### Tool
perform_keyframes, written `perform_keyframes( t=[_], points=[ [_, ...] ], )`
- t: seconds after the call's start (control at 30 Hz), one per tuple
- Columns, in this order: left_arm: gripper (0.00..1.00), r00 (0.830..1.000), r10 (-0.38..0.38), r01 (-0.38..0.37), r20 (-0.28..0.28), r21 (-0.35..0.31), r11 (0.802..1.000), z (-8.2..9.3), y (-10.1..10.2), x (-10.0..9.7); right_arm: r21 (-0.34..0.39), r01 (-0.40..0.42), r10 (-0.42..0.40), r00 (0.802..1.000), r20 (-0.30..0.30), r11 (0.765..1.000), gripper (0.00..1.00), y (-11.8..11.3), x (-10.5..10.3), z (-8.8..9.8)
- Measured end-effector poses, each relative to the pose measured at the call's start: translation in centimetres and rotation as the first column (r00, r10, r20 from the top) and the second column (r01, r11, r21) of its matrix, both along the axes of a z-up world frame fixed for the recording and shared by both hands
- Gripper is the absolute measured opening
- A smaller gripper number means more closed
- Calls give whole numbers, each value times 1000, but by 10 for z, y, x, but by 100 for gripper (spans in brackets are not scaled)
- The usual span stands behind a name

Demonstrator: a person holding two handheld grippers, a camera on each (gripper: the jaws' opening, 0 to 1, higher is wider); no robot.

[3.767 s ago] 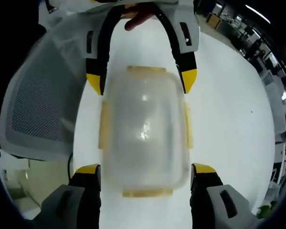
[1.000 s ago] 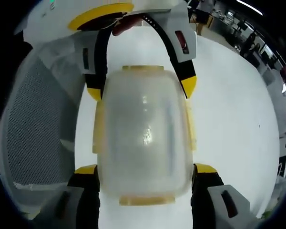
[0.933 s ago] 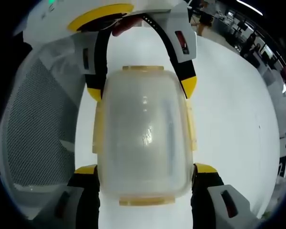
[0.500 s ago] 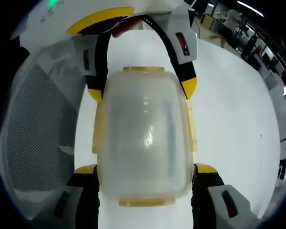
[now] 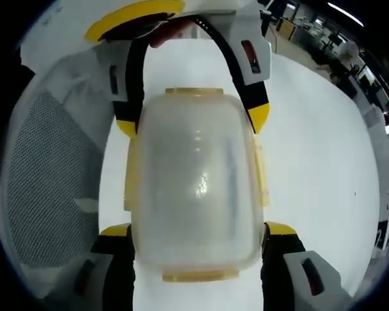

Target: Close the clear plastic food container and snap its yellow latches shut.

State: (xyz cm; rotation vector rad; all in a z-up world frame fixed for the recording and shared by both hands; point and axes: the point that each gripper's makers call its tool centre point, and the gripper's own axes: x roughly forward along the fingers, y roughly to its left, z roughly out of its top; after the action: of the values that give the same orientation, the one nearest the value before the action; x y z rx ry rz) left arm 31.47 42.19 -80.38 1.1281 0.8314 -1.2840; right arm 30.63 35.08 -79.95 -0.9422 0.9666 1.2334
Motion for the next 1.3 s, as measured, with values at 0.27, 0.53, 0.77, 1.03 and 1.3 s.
perform_keyframes(
  t=[0.27,0.53,0.77,1.03,1.3],
  points=[
    [83,1000,1,-1,1,22,1000,-1,1,1,-5,12,-12,1000,10,1000,82,1,1,-1],
    [83,1000,3,-3,1,27,1000,-2,1,1,12,13,-13,1000,13,1000,82,2,1,-1],
    [83,1000,-14,14,7,52,999,-3,1,8,31,34,-34,999,8,999,82,3,6,-1],
    [83,1000,-13,13,7,51,999,-1,0,14,13,38,-38,999,3,999,82,0,13,-3],
    [83,1000,-15,15,6,53,998,-2,-2,24,-1,42,-42,999,-7,999,83,-1,22,-3]
  ],
)
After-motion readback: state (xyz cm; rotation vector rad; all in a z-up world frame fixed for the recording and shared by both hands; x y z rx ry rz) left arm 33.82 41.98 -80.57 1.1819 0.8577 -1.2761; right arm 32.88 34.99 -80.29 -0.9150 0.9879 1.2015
